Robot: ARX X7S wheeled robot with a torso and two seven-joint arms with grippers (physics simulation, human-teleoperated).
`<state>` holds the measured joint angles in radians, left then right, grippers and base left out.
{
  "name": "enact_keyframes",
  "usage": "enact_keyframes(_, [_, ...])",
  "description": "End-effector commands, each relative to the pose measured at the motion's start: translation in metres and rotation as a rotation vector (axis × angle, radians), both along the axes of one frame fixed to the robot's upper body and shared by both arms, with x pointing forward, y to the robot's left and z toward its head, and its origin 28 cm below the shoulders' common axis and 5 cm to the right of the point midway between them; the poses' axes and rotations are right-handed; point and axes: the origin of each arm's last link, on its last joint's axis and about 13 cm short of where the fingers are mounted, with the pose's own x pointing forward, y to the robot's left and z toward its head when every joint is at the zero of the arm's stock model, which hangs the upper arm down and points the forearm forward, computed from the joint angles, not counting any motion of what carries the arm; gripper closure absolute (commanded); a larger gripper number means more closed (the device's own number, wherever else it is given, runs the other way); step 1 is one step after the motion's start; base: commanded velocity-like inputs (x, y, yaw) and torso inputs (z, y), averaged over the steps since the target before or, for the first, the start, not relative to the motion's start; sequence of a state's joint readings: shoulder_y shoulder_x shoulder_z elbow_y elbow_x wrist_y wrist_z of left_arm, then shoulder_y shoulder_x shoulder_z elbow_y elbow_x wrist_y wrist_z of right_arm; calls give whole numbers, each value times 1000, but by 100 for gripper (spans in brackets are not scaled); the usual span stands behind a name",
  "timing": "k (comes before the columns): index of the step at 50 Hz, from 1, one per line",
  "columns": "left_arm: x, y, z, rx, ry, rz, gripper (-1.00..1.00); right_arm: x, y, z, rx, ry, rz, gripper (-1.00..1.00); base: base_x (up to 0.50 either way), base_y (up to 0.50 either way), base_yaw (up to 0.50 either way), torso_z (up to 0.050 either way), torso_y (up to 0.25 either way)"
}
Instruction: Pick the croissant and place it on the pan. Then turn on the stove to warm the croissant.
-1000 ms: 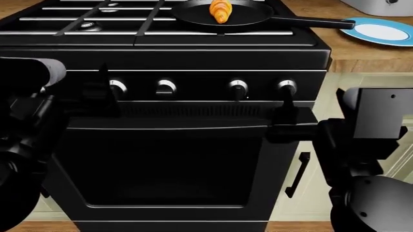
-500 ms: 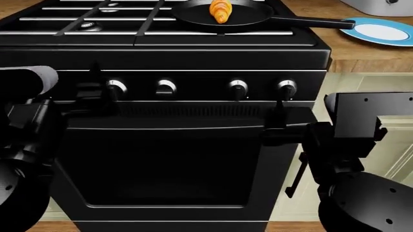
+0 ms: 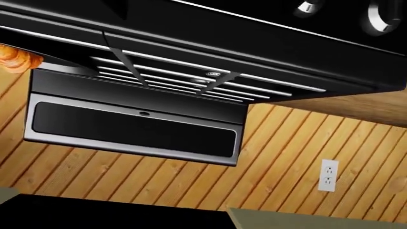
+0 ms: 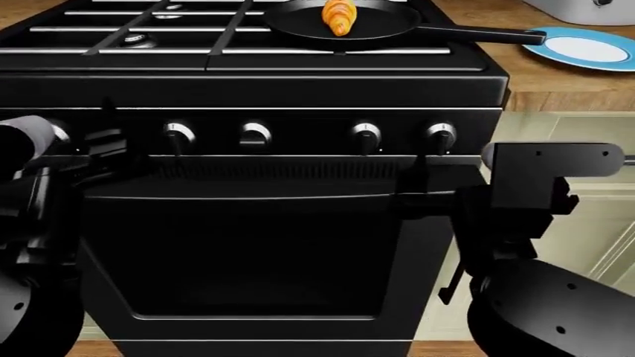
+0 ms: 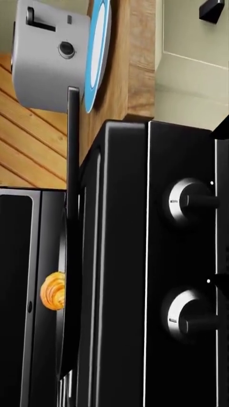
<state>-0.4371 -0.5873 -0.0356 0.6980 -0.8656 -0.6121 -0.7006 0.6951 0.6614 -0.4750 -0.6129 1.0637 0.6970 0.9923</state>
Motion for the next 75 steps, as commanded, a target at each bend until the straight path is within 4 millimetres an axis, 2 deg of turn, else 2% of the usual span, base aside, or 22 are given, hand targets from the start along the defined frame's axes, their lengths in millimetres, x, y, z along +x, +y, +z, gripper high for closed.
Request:
enact_keyframes(1, [-3,0,-1,-12,-14,27,-100,7,4,-8,1,2,-3,-100,0,0,0,0,0])
enact_keyframes(16, [-3,0,-1,-16,-2,23,-100,25,4,-15,-20,17,-5,-100,0,0,0,0,0])
enact_keyframes(30, [-4,0,-1,-29,23,17,-100,33,2,-22,-53,26,-21,-100,0,0,0,0,0])
enact_keyframes(33, [15,0,-20,-25,28,16,-100,37,2,-21,-55,26,-23,-100,0,0,0,0,0])
enact_keyframes(59, [18,-1,-24,-23,17,11,-100,37,1,-18,-51,17,-21,-100,0,0,0,0,0])
enact_keyframes(75, [18,-2,-24,-24,22,8,-100,45,-2,-17,-52,33,-25,-100,0,0,0,0,0])
